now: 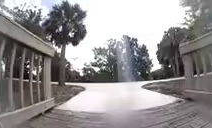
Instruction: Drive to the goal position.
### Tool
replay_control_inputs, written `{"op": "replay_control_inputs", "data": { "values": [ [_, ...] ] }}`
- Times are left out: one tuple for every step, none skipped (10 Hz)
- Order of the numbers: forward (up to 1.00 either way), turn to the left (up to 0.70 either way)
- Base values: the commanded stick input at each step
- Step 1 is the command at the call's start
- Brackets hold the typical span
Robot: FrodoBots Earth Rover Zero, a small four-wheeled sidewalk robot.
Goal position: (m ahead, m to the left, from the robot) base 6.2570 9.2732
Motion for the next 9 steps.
{"op": "replay_control_inputs", "data": {
  "values": [
    [0.59,-0.05],
    [0.59,-0.15],
    [0.59,-0.15],
    [0.59,-0.15],
    [0.59,-0.15],
    [0.59,-0.07],
    [0.59,0.02],
    [0.59,0.03],
    [0.59,0.02]
  ]
}}
